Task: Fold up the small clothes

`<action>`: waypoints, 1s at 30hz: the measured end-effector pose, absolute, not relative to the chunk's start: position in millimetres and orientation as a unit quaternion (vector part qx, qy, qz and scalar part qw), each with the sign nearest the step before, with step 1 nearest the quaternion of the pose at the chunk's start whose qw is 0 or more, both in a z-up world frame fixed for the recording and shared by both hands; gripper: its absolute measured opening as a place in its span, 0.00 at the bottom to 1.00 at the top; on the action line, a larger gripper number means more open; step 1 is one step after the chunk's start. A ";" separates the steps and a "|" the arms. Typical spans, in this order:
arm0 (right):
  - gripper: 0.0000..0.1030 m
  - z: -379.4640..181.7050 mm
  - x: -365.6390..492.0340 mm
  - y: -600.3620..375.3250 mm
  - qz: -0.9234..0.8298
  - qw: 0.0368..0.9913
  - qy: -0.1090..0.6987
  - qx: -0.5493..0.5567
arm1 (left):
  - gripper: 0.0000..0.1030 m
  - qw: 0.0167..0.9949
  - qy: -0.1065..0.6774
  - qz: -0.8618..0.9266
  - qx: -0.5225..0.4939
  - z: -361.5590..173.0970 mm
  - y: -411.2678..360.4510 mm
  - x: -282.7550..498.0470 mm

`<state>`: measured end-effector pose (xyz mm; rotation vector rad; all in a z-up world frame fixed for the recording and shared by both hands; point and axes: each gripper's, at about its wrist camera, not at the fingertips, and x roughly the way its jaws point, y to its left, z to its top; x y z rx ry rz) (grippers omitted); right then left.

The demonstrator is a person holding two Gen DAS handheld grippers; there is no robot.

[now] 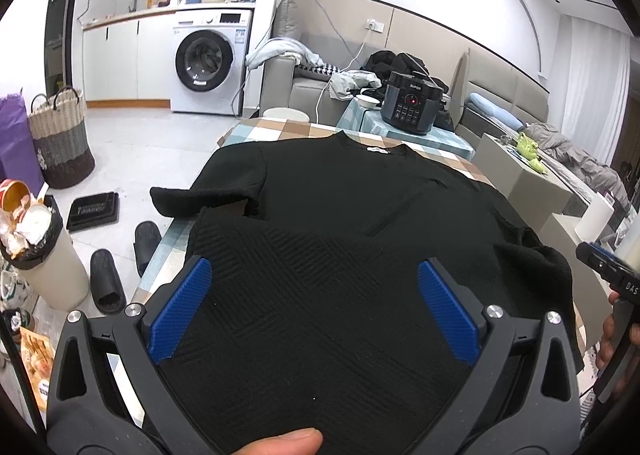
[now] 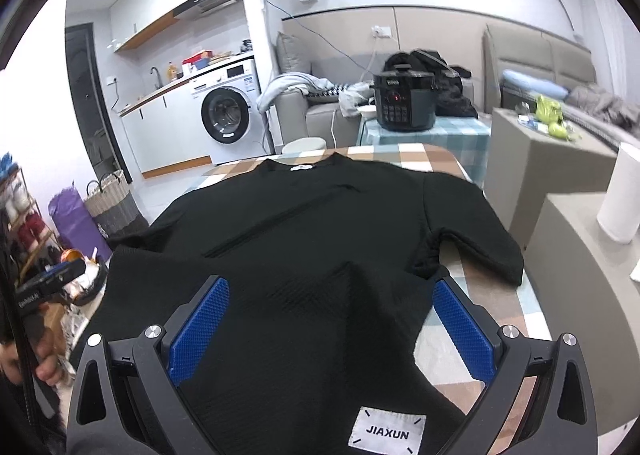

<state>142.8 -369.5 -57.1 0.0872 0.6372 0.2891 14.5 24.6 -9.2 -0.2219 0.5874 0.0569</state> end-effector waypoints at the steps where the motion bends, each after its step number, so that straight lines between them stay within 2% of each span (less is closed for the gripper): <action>1: 1.00 -55.8 144.3 -372.7 0.139 0.938 0.313 0.047 | 0.99 0.950 0.291 0.028 -0.110 -9.8 26.1 17.5; 7: 1.00 -51.8 156.1 -391.5 0.117 0.935 0.327 0.076 | 0.99 0.949 0.295 0.033 -0.102 -6.0 33.5 30.9; 20: 1.00 -69.2 197.3 -459.5 0.054 0.906 0.360 0.216 | 0.99 0.943 0.314 0.040 -0.104 -6.4 48.8 68.1; 26: 0.94 -91.3 219.4 -494.4 0.028 0.877 0.386 0.286 | 0.99 0.941 0.319 0.041 -0.108 -10.3 45.8 93.8; 28: 0.82 -100.0 228.2 -504.7 0.023 0.865 0.400 0.301 | 0.99 0.939 0.322 0.044 -0.109 -13.5 45.9 102.9; 30: 0.82 -110.1 238.5 -515.7 0.020 0.852 0.412 0.324 | 0.99 0.938 0.326 0.046 -0.113 -17.2 47.2 112.5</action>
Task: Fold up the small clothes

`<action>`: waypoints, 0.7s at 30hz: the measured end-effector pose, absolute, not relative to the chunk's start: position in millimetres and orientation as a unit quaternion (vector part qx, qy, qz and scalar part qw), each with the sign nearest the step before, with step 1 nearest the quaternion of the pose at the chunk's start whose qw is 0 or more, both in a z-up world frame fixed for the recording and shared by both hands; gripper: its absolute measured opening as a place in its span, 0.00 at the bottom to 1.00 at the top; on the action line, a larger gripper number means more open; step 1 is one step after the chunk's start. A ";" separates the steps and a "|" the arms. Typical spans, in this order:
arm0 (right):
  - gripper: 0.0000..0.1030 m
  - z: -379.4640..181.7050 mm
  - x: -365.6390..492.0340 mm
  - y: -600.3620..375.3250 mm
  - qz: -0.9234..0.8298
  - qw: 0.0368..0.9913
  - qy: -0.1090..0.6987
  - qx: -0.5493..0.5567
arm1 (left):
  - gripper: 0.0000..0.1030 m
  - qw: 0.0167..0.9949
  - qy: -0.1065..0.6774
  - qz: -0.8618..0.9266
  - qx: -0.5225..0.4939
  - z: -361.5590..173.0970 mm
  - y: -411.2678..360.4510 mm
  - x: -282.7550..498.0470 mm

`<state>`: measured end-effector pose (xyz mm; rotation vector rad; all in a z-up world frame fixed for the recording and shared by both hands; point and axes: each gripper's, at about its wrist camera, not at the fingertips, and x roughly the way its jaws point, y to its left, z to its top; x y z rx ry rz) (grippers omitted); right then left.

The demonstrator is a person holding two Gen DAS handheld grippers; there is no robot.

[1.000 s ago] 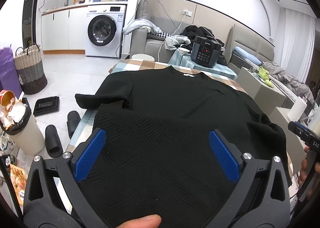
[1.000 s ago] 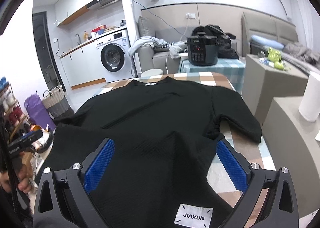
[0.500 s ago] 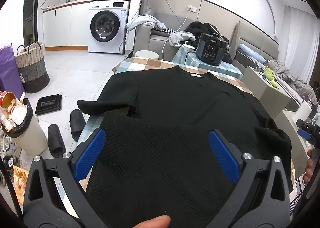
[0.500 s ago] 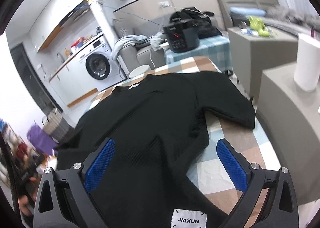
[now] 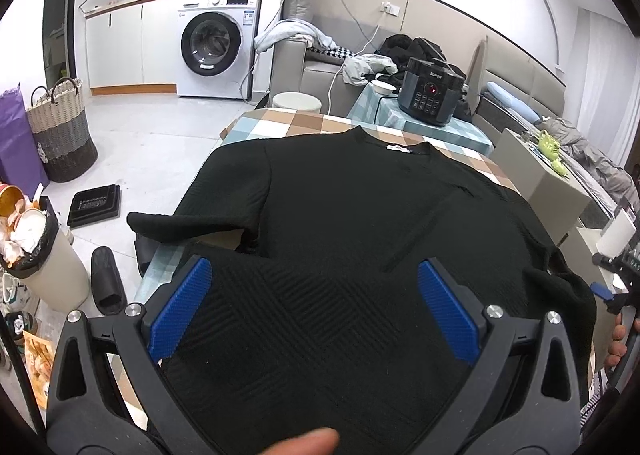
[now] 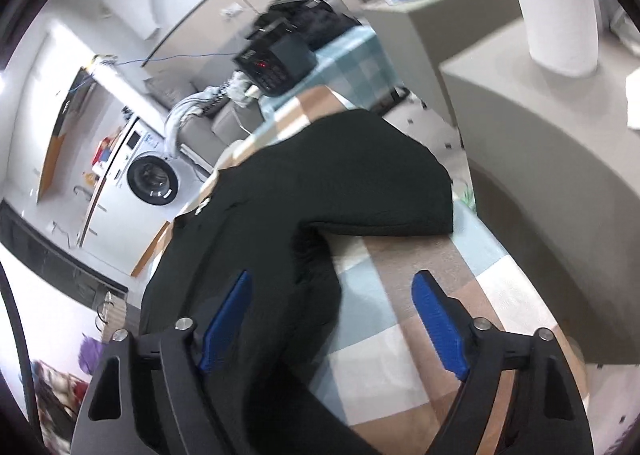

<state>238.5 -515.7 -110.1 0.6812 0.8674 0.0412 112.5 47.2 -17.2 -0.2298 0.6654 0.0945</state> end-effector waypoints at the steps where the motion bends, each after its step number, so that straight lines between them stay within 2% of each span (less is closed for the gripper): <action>1: 0.82 -114.8 242.9 -521.2 0.019 0.845 0.415 0.338 | 0.99 0.936 0.330 0.045 -0.114 -19.0 46.9 118.9; 6: 0.81 -130.7 262.7 -538.8 0.004 0.825 0.420 0.378 | 0.84 0.932 0.340 0.043 -0.113 -26.0 50.6 140.6; 15: 0.74 -152.1 290.6 -552.9 -0.022 0.788 0.436 0.435 | 0.84 0.932 0.344 0.041 -0.108 -31.1 50.5 164.0; 19: 0.54 -150.4 293.5 -552.9 -0.070 0.793 0.436 0.419 | 0.84 0.931 0.346 0.041 -0.113 -35.7 50.9 170.6; 21: 0.54 -150.2 297.2 -552.8 -0.091 0.796 0.437 0.408 | 0.84 0.930 0.346 0.040 -0.116 -37.5 51.8 173.1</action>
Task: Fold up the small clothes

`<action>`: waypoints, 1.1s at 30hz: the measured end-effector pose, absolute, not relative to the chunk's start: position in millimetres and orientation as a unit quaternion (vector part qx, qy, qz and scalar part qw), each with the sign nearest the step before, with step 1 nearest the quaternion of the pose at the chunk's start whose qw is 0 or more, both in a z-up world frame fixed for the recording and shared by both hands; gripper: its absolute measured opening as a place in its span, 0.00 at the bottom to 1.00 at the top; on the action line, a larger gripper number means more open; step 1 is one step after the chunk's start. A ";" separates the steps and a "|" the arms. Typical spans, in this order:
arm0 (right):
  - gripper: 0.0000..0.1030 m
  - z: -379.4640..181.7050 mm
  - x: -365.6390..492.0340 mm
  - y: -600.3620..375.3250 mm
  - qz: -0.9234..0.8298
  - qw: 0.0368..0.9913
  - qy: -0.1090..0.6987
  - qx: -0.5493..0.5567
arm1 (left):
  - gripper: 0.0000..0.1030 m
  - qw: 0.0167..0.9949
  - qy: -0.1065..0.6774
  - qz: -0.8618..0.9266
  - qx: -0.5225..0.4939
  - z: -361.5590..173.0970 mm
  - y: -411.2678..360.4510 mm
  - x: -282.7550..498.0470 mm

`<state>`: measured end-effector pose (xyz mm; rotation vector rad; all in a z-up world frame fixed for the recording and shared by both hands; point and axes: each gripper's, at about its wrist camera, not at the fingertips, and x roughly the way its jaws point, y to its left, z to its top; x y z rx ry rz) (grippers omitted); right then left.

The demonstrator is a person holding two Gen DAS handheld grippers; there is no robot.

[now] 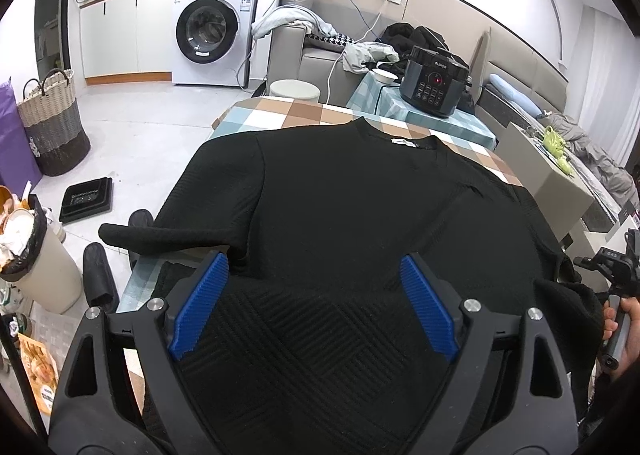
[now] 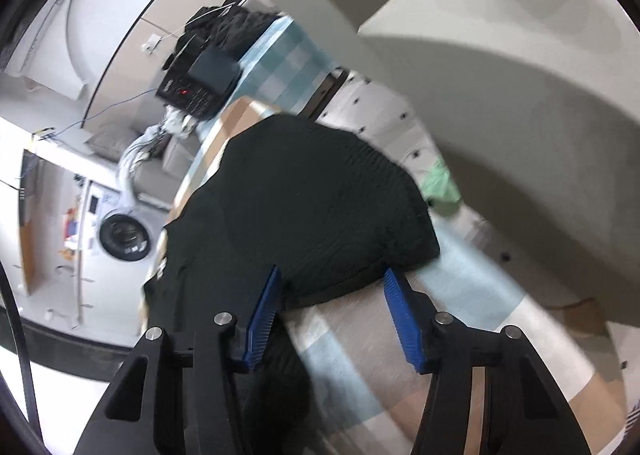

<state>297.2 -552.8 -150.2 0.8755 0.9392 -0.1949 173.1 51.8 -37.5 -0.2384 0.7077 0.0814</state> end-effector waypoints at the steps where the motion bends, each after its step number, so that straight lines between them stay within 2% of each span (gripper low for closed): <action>1: 0.54 -151.1 298.4 -553.7 -0.093 0.794 0.440 0.409 | 0.84 0.931 0.344 0.041 -0.117 -38.1 51.6 172.8; 12: 0.52 -156.6 293.9 -563.8 -0.082 0.769 0.424 0.471 | 0.85 0.929 0.347 0.036 -0.118 -44.2 52.0 177.4; 16: 0.18 -153.8 306.2 -565.0 -0.135 0.779 0.429 0.437 | 0.85 0.934 0.337 0.034 -0.115 -42.5 52.1 175.6; 19: 0.09 -152.9 315.1 -563.7 -0.146 0.791 0.431 0.408 | 0.85 0.935 0.333 0.038 -0.115 -42.5 55.2 167.2; 27: 0.09 -94.6 332.3 -518.1 -0.155 0.884 0.369 0.242 | 0.85 0.936 0.327 0.044 -0.123 -44.3 65.5 155.1; 31: 0.08 -54.6 349.4 -446.8 0.020 0.936 0.315 0.154 | 0.85 0.935 0.325 0.051 -0.130 -44.9 73.1 145.2; 33: 0.08 -56.2 358.1 -392.0 0.163 0.911 0.372 0.072 | 0.85 0.934 0.327 0.056 -0.132 -45.9 76.2 142.6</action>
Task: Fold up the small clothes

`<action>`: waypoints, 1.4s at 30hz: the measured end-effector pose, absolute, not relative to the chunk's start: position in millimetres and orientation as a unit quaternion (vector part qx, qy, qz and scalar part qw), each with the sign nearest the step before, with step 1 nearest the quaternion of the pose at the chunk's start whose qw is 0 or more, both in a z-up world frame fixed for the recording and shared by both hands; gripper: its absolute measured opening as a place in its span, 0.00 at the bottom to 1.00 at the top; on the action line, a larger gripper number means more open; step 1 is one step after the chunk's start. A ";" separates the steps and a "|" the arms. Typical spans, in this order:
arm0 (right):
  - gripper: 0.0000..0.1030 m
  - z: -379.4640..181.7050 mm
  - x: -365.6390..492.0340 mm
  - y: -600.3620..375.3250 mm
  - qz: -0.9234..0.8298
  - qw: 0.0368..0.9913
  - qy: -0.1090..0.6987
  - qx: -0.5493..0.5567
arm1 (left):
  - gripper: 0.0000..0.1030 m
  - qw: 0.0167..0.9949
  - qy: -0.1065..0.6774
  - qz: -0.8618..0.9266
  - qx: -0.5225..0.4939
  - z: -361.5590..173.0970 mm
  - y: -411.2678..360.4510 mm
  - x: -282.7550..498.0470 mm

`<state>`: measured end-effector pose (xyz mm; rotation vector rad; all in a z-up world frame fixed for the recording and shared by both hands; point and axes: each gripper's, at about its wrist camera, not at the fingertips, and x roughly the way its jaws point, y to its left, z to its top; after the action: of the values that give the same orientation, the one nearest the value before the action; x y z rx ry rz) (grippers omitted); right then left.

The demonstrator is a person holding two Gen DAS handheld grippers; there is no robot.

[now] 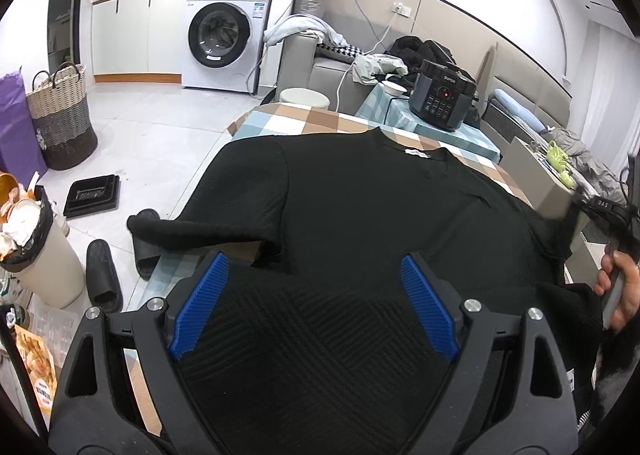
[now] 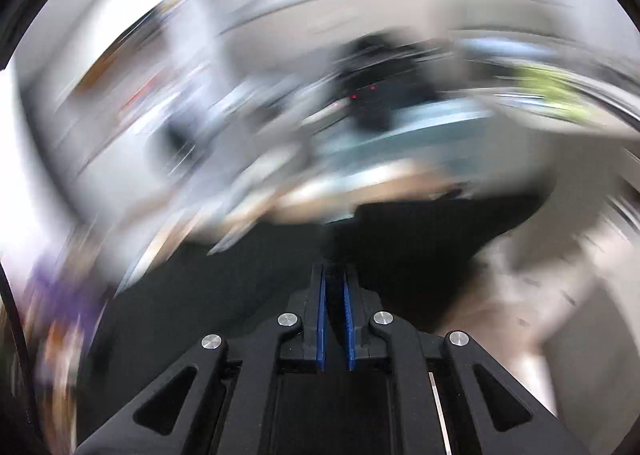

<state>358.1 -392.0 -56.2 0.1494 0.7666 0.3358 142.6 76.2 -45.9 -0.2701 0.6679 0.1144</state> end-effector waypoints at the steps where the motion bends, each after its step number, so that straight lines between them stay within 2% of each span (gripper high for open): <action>1: 0.07 -60.6 356.8 -374.8 0.191 0.900 0.388 0.046 | 0.85 0.934 0.326 0.057 -0.133 -46.2 77.3 140.5; 3: 0.07 -77.0 353.1 -343.5 0.215 0.874 0.435 -0.005 | 0.85 0.934 0.326 0.059 -0.134 -46.5 79.4 137.0; 9: 0.09 -109.3 357.5 -331.3 0.194 0.838 0.509 -0.003 | 0.85 0.934 0.327 0.060 -0.135 -48.2 82.0 128.6; 11: 0.13 -115.5 357.8 -329.7 0.186 0.827 0.530 -0.007 | 0.85 0.933 0.326 0.063 -0.138 -47.9 82.7 126.8; 13: 0.34 -122.1 350.0 -324.4 0.208 0.811 0.546 -0.007 | 0.85 0.932 0.325 0.073 -0.144 -47.9 88.9 122.2; 14: 0.35 -121.9 345.8 -321.6 0.218 0.806 0.550 -0.007 | 0.85 0.931 0.325 0.077 -0.149 -48.0 93.2 119.8; 18: 0.46 -109.5 334.2 -315.5 0.240 0.823 0.515 0.017 | 0.85 0.926 0.320 0.103 -0.173 -49.7 118.5 106.1; 21: 0.46 -112.6 330.0 -312.0 0.234 0.812 0.535 0.028 | 0.85 0.916 0.323 0.125 -0.201 -56.2 143.7 98.5; 24: 0.47 -100.6 321.7 -316.1 0.220 0.827 0.515 0.055 | 0.85 0.901 0.329 0.137 -0.246 -66.3 171.6 94.3; 31: 0.56 -79.3 294.7 -343.1 0.178 0.851 0.478 0.123 | 0.84 0.866 0.339 0.168 -0.326 -84.9 219.6 119.0; 34: 0.56 -77.3 289.9 -352.0 0.169 0.852 0.474 0.144 | 0.77 0.846 0.356 0.178 -0.356 -96.3 233.3 140.7; 37: 0.56 -78.3 287.5 -360.8 0.158 0.852 0.470 0.168 | 0.62 0.824 0.368 0.180 -0.392 -114.8 238.5 164.4; 39: 0.56 -80.6 284.4 -365.6 0.151 0.851 0.470 0.178 | 0.22 0.811 0.368 0.178 -0.418 -127.6 243.5 176.3; 41: 0.56 -82.8 280.8 -371.3 0.142 0.851 0.470 0.185 | 0.04 0.809 0.362 0.181 -0.426 -134.2 243.2 186.7; 42: 0.56 -84.3 279.1 -374.5 0.138 0.851 0.470 0.190 | 0.04 0.817 0.347 0.192 -0.418 -131.6 243.0 187.8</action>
<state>279.1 -374.5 -84.3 0.3998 0.9893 0.2896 187.8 243.0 -131.6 -0.8913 0.7398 0.4091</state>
